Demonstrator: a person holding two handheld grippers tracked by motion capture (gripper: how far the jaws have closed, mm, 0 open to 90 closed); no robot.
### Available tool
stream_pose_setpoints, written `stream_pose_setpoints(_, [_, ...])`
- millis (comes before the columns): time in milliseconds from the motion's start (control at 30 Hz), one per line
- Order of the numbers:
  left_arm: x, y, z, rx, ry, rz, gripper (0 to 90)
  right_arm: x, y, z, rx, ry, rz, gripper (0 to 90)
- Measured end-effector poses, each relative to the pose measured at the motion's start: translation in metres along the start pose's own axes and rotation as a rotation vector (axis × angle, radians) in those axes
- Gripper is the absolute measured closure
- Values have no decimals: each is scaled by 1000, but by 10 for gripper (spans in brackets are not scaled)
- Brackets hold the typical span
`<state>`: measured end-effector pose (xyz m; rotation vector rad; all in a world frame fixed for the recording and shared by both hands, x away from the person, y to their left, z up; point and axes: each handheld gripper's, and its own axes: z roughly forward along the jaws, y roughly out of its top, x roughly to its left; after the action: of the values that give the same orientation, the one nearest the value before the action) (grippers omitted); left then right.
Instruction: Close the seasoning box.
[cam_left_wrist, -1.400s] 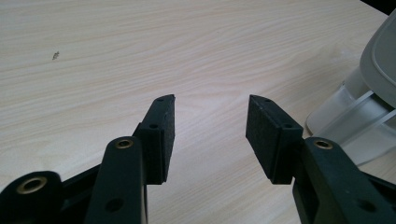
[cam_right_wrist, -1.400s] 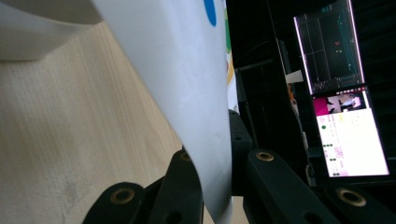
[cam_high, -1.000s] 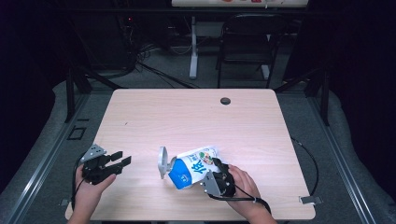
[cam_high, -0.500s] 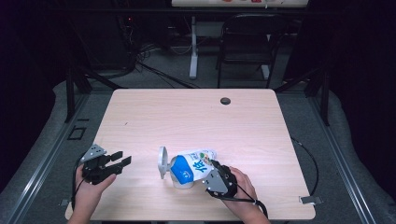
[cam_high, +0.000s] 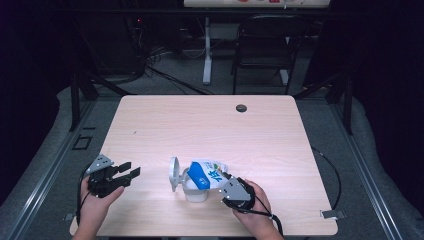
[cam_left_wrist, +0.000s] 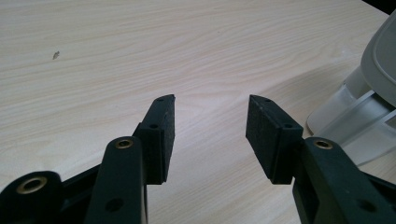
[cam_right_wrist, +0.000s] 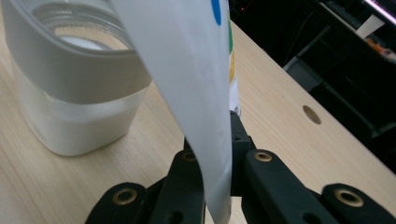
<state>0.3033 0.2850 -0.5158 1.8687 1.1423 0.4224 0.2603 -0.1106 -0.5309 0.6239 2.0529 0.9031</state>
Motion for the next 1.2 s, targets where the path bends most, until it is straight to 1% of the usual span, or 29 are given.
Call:
stream_pose_setpoints(33, [0,0,0,0,0,3,527,-1,0,0,0,7,10,888])
stream_pose_setpoints(133, [0,0,0,-1,0,-1,527,-5,-2,1,-5,22,63,888])
stream_pose_setpoints(200, [0,0,0,-1,1,-1,528,-8,-4,3,-15,36,117,889])
stream_pose_setpoints(333, [0,0,0,1,0,2,527,-15,-8,6,-20,63,205,889])
stream_pose_setpoints(400, [0,0,0,1,-1,3,527,-20,-9,8,-27,69,251,888])
stream_pose_setpoints(533, [0,0,0,1,0,1,528,-25,-13,11,-36,78,338,888])
stream_pose_setpoints(600, [0,0,0,1,0,0,527,-27,-16,11,-45,85,390,889])
stream_pose_setpoints(733, [-1,0,1,5,-1,1,528,-30,-22,11,-50,70,450,888])
stream_pose_setpoints(767, [-1,0,1,7,-4,2,528,-31,-24,11,-56,68,472,888])
stream_pose_setpoints(800, [-1,0,1,8,-4,3,527,-32,-25,11,-55,69,488,889])
stream_pose_setpoints(933, [-1,0,1,7,-4,5,527,-35,-29,10,-46,63,512,888])
stream_pose_setpoints(1000, [-1,0,1,6,-3,3,528,-37,-32,10,-27,61,519,888])
stream_pose_setpoints(1067, [-1,0,1,7,-3,5,527,-39,-35,11,-19,51,538,888])
stream_pose_setpoints(1100, [-1,0,1,7,-4,5,528,-41,-37,11,-6,48,551,888])
stream_pose_setpoints(1200, [-1,0,1,8,-2,6,528,-45,-43,12,13,47,578,888])
